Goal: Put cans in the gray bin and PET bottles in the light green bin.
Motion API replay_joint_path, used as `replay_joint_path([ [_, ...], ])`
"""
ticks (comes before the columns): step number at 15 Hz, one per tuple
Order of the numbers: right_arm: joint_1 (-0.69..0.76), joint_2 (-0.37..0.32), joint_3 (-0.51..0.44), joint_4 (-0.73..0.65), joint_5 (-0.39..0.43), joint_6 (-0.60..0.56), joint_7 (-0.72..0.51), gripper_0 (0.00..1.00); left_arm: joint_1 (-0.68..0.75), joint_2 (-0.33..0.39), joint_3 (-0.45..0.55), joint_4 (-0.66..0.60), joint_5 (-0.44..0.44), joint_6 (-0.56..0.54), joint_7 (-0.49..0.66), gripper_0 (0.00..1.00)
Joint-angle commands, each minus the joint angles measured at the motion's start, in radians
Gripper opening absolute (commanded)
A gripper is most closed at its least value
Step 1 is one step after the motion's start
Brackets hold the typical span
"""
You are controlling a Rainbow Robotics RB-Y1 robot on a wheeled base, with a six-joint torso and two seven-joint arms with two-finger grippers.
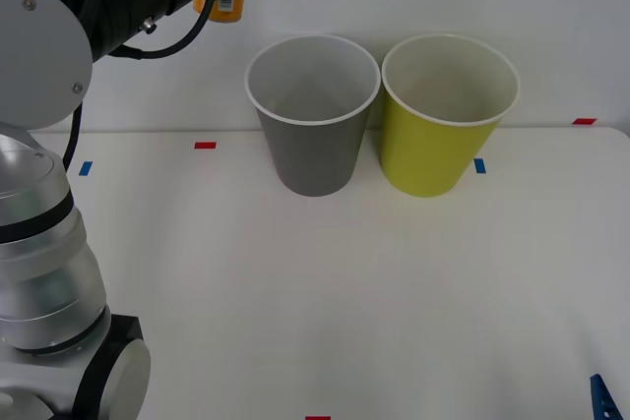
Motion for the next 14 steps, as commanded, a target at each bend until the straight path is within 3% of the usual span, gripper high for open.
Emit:
replay_joint_path([
  [1, 0.0, 0.0, 0.0, 0.0, 0.0, 0.0, 0.0, 1.0, -0.008, -0.041, -0.034, 0.089, -0.013, -0.107, 0.013, 0.0],
  [7, 0.0, 0.0, 0.0, 0.0, 0.0, 0.0, 0.0, 1.0, -0.006, -0.03, -0.111, 0.298, -0.03, -0.417, 0.03, 0.0],
  [14, 0.0, 0.0, 0.0, 0.0, 0.0, 0.0, 0.0, 1.0, -0.005, -0.027, -0.186, 0.467, -0.01, -0.641, 0.079, 0.0],
])
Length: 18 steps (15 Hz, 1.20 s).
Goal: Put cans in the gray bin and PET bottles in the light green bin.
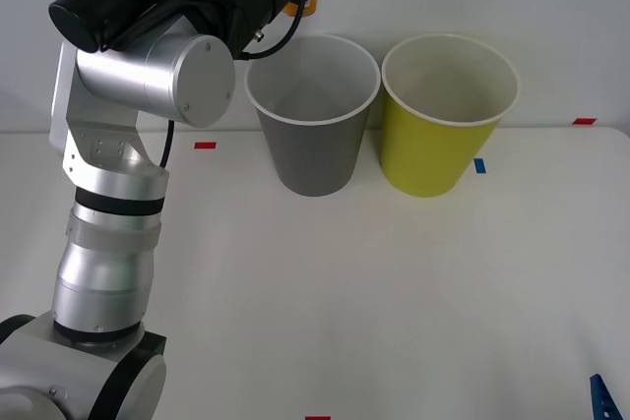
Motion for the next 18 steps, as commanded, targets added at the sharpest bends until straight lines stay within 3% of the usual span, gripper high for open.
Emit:
replay_joint_path([
  [1, 0.0, 0.0, 0.0, 0.0, 0.0, 0.0, 0.0, 1.0, 0.002, 0.001, -0.03, 0.07, 0.025, -0.089, 0.025, 0.0],
  [6, 0.0, 0.0, 0.0, 0.0, 0.0, 0.0, 0.0, 1.0, 0.06, -0.004, -0.084, 0.079, 0.056, -0.177, 0.056, 0.0],
  [16, 0.0, 0.0, 0.0, 0.0, 0.0, 0.0, 0.0, 1.0, 0.058, 0.005, -0.087, 0.08, 0.022, -0.187, 0.074, 0.0],
  [17, 0.0, 0.0, 0.0, 0.0, 0.0, 0.0, 0.0, 1.0, 0.058, 0.007, -0.087, 0.08, 0.019, -0.187, 0.076, 0.29],
  [18, 0.0, 0.0, 0.0, 0.0, 0.0, 0.0, 0.0, 1.0, 0.058, 0.011, -0.087, 0.08, 0.016, -0.187, 0.074, 0.82],
])
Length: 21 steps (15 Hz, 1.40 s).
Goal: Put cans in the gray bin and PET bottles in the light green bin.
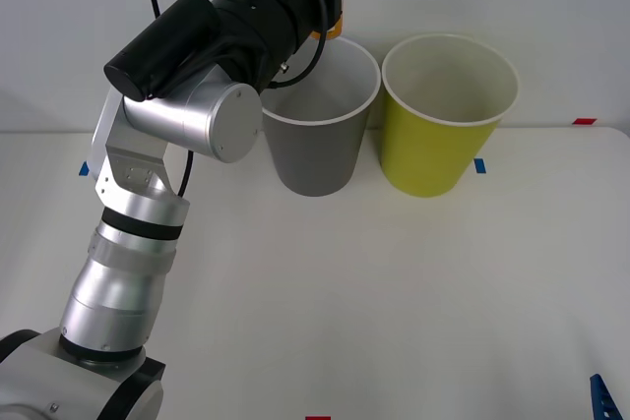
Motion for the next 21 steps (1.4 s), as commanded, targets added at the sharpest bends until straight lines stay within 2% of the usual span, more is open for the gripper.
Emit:
replay_joint_path([
  [1, 0.0, 0.0, 0.0, 0.0, 0.0, 0.0, 0.0, 1.0, 0.0, 0.014, 0.0, 0.0, -0.013, 0.0, -0.001, 1.0],
  [13, 0.0, 0.0, 0.0, 0.0, 0.0, 0.0, 0.0, 1.0, -0.002, 0.016, -0.006, 0.0, -0.03, -0.007, 0.001, 1.0],
  [15, 0.0, 0.0, 0.0, 0.0, 0.0, 0.0, 0.0, 1.0, 0.0, 0.034, -0.024, 0.0, -0.03, -0.057, 0.001, 1.0],
  [19, 0.0, 0.0, 0.0, 0.0, 0.0, 0.0, 0.0, 1.0, 0.081, 0.129, -0.044, -0.101, -0.013, -0.063, 0.007, 1.0],
  [21, 0.0, 0.0, 0.0, 0.0, 0.0, 0.0, 0.0, 1.0, 0.164, 0.137, -0.017, -0.206, -0.014, -0.063, 0.005, 1.0],
])
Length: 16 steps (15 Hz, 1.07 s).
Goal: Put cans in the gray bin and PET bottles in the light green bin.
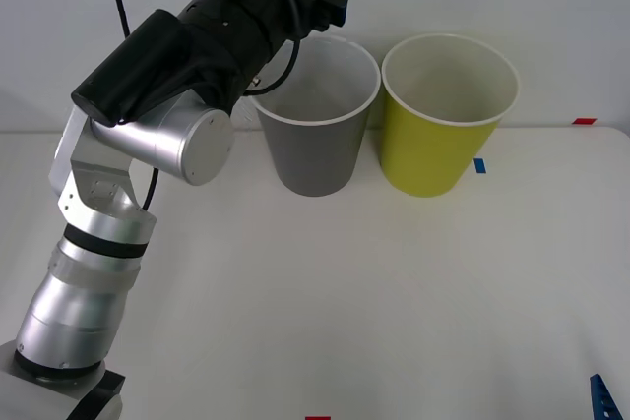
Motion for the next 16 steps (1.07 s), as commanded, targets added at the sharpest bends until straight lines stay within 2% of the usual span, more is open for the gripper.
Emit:
replay_joint_path([
  [1, 0.0, 0.0, 0.0, 0.0, 0.0, 0.0, 0.0, 1.0, 0.134, 0.025, 0.032, -0.162, -0.007, 0.001, -0.002, 1.0],
  [4, 0.0, 0.0, 0.0, 0.0, 0.0, 0.0, 0.0, 1.0, 0.27, 0.071, 0.058, -0.314, -0.015, 0.001, 0.001, 1.0],
  [8, 0.0, 0.0, 0.0, 0.0, 0.0, 0.0, 0.0, 1.0, 0.456, 0.107, 0.115, -0.446, -0.022, -0.034, 0.002, 1.0],
  [10, 0.0, 0.0, 0.0, 0.0, 0.0, 0.0, 0.0, 1.0, 0.571, 0.11, 0.132, -0.476, -0.024, -0.112, 0.001, 1.0],
  [14, 0.0, 0.0, 0.0, 0.0, 0.0, 0.0, 0.0, 1.0, 0.815, 0.15, 0.135, -0.476, -0.025, -0.355, -0.001, 1.0],
  [16, 0.0, 0.0, 0.0, 0.0, 0.0, 0.0, 0.0, 1.0, 0.908, 0.139, 0.135, -0.476, -0.025, -0.442, 0.001, 1.0],
])
